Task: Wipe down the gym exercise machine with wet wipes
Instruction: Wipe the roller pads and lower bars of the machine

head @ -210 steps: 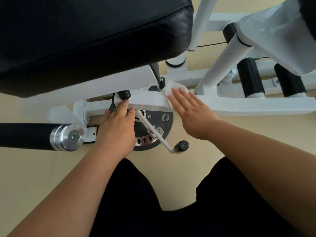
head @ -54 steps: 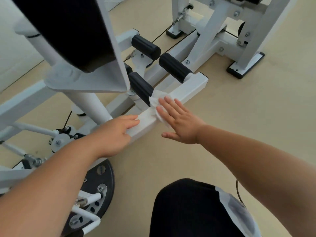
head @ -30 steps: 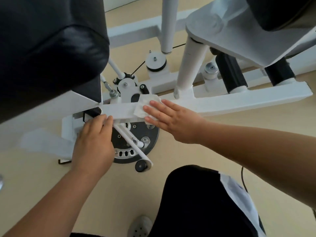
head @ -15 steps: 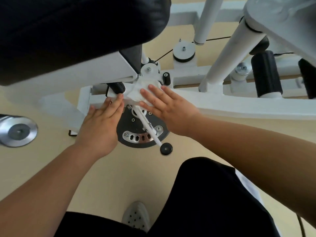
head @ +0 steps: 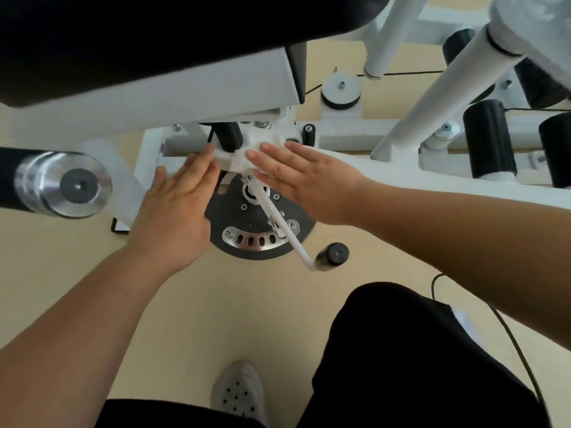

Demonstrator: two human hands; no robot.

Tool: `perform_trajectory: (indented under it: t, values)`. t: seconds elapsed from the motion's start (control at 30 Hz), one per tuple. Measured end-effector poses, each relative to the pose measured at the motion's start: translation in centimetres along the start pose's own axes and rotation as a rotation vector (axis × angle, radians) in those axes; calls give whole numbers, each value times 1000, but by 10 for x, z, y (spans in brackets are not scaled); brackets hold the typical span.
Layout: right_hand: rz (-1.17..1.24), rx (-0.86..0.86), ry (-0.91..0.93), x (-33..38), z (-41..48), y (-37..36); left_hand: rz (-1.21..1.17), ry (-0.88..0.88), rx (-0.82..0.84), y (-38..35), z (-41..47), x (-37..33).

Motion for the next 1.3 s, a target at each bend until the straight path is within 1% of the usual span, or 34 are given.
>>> perform_trajectory:
  t: [0.13,0.23,0.3,0.4,0.5,0.53,0.57,0.6,0.63,0.67,0.7,0.83,0.93,0.97,1.03,1.17,1.23,1.3]
  values:
    - [-8,9,30,2,9,7,-78,85,107,-6,2,-3]
    - [-44,92,83,-7,-22,-4,-119,100,154,-8,4,-7]
    - [-20,101,87,-14,-52,-17,-151,94,150,-8,4,-6]
    - [97,96,95,-12,-71,-14,-173,86,125,-5,2,-6]
    - [343,53,198,5,-45,5,-172,87,122,-6,2,-7]
    - [396,68,233,10,-33,11,-154,94,122,-6,2,-6]
    - [448,123,271,14,-21,17,-127,98,117,-7,1,-6]
    - [486,219,300,18,-12,21,-103,100,108,-6,1,-7]
    - [513,301,306,21,-6,24,-88,98,100,-7,0,-8]
    - [521,345,295,23,-2,23,-81,93,96,-7,-1,-11]
    - [536,349,276,26,-1,20,-75,78,100,-10,-3,-15]
    - [572,227,218,40,-32,-6,-64,-36,206,-29,-9,-32]
    - [638,157,277,49,-60,-8,-94,-63,272,-39,-10,-30]
    - [624,149,289,48,-59,-6,-110,-61,279,-40,-8,-29]
    - [582,194,277,43,-43,0,-130,-60,277,-38,-4,-29]
    - [621,270,148,32,0,17,-201,-57,276,-27,9,-34]
    - [642,257,125,35,-4,13,-223,-72,297,-23,13,-37]
    - [620,191,151,44,-24,1,-243,-80,326,-25,14,-36]
Point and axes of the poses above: each hand's wrist, its own z-axis towards the middle knuckle, its own y-axis out of the back of the hand, x = y × z, the point moved 2 cm from there along z, towards the middle knuckle, and after that the axes turned 13 degrees about x, right-handed, at the moved point
